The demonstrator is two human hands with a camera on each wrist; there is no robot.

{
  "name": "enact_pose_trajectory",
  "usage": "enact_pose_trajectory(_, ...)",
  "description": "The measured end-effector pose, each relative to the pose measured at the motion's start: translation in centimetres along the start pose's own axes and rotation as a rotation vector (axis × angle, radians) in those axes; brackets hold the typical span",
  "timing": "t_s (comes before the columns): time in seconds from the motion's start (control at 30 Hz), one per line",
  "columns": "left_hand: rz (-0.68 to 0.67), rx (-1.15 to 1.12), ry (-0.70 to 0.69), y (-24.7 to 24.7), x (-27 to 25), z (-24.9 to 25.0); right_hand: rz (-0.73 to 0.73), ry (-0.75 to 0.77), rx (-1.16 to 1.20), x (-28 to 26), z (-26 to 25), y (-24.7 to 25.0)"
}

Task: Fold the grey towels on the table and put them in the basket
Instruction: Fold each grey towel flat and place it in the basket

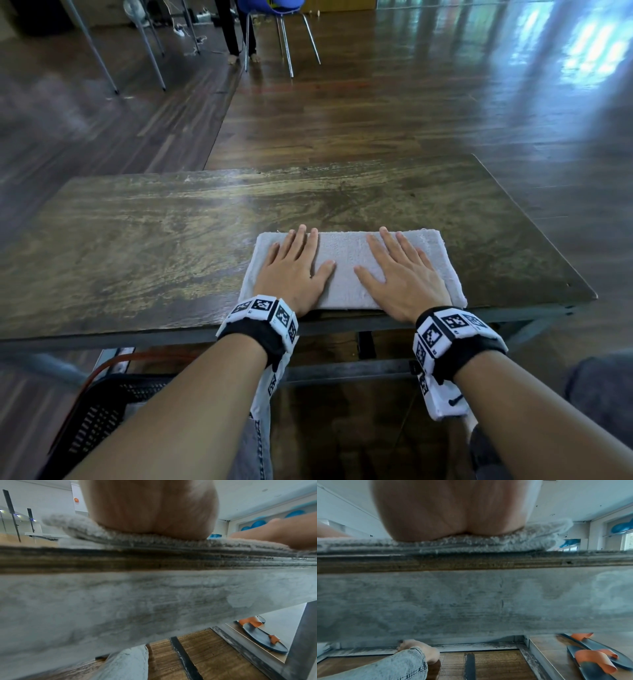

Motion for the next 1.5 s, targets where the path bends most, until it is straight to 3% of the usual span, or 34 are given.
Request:
enact_pose_trajectory(0.73,-0.035,0.028,0.068,0.8,-1.2,-2.2,0.020,-0.166,-0.051,-0.9,4.2,1.3)
enact_pose_trajectory(1.0,0.009,0.047,0.111,0.6,-0.9,-2.4,0.074,-0.068,-0.029,-0.6,2.5,2.4)
enact_pose_trajectory(1.13,0.039,0.030,0.157,0.7,-1.0,-2.9,0.271,0.176,0.047,-2.1,-0.8,5.4)
enact_pose_trajectory(1.2,0.053,0.006,0.196,0.8,-1.1,-3.1,0.214,0.259,0.104,-2.7,-2.1,5.1)
enact_pose_trajectory(1.3,0.068,-0.005,0.257,1.6,-1.6,-2.9,0.054,0.227,0.189,-2.6,-2.0,3.5)
enact_pose_trajectory(1.4,0.026,0.013,0.321,3.0,-1.4,-2.5,0.049,0.131,0.192,-2.2,-0.6,3.6)
enact_pose_trajectory(1.5,-0.001,0.083,0.361,4.9,-1.2,-2.3,0.100,0.164,0.159,-2.5,-0.5,4.3)
Point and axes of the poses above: each hand's wrist, its own x-axis towards the middle knuckle, its own y-axis out of the back of the hand, z = x × y, the point moved 10 cm from there along x, towards the middle knuckle, and after that the axes turned 5 degrees about -y, right-handed, at the moved point
